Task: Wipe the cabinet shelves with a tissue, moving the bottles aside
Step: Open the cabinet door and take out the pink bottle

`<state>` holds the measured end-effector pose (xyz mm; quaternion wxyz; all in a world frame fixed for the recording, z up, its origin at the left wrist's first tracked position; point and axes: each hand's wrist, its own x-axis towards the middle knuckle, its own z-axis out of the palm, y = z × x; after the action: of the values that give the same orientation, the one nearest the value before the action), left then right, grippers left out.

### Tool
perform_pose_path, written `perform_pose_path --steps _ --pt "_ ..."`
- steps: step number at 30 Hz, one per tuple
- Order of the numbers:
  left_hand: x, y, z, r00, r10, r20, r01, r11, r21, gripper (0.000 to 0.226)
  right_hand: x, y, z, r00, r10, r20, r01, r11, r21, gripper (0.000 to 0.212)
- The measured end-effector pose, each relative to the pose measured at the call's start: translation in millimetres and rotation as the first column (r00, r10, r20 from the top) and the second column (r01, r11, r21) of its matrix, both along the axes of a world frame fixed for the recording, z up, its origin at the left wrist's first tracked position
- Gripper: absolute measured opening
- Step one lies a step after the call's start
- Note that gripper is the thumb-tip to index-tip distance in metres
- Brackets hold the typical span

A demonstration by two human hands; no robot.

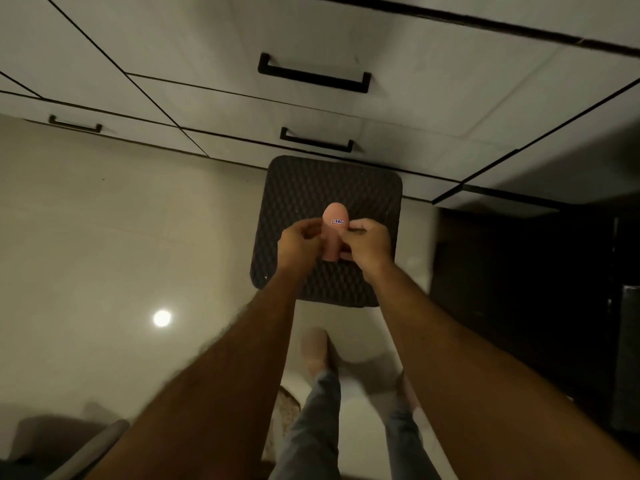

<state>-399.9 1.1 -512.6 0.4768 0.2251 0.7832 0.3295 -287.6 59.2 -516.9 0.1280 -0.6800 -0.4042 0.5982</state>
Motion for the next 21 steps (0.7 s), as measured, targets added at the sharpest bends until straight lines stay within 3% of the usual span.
perform_pose_path --steps 9,21 --pt "0 9 -24 0.996 -0.07 -0.054 0.07 0.997 -0.018 0.039 -9 5 -27 0.993 0.022 0.115 -0.027 0.999 0.046 0.03" --pt "20 -13 23 0.992 -0.068 -0.107 0.069 0.998 0.004 0.035 34 -13 18 0.999 0.01 0.049 -0.015 0.994 0.111 0.027"
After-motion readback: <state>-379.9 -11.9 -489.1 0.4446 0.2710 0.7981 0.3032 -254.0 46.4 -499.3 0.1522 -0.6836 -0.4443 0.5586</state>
